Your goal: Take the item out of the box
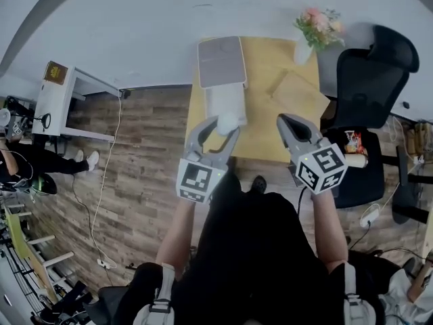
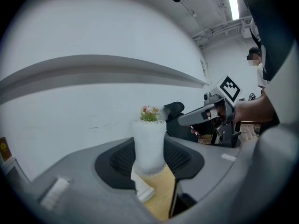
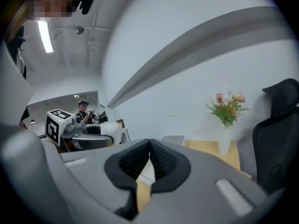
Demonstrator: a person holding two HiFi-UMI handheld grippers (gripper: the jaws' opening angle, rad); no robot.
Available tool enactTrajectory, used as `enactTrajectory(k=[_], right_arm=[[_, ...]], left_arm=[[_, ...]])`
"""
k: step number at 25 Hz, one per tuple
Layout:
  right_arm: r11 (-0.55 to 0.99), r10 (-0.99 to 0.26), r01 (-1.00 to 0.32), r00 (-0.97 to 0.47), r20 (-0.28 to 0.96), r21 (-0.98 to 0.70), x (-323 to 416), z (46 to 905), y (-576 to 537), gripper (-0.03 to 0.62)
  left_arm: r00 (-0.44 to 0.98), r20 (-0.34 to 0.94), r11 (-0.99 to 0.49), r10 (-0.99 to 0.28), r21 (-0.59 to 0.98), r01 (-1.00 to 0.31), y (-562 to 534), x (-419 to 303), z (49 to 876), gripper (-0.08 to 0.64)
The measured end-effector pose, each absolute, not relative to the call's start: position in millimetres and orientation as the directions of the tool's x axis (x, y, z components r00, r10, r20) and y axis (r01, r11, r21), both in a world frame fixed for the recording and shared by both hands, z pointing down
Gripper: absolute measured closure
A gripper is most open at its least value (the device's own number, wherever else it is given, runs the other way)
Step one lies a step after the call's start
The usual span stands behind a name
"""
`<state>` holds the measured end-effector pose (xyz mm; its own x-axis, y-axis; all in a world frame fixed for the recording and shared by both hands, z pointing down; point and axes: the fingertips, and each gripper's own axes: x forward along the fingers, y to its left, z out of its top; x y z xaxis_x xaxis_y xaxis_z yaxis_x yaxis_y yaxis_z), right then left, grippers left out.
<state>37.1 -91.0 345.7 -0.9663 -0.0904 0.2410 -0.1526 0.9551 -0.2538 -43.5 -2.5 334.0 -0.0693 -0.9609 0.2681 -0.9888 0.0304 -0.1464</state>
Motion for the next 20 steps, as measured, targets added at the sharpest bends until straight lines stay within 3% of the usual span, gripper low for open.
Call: enactTrajectory(k=[12,20], right_arm=[[0.963,-0.007,-0.073,-0.968,0.250,-0.259,47.0,364.2,-57.6,0.589],[0.969,-0.024,-0.083,-0.968,0.251,-0.231,52.1,366.9,-47.2,0.589]], left_arm=[[-0.050,0.280,0.025,-0.959,-0.094,-0.995,5.7,-21.2,351.8,0.374],[-0.043,0.303,0.023,-0.952,-0.072,-0.997,25.6,-13.6,371.4,0.374]])
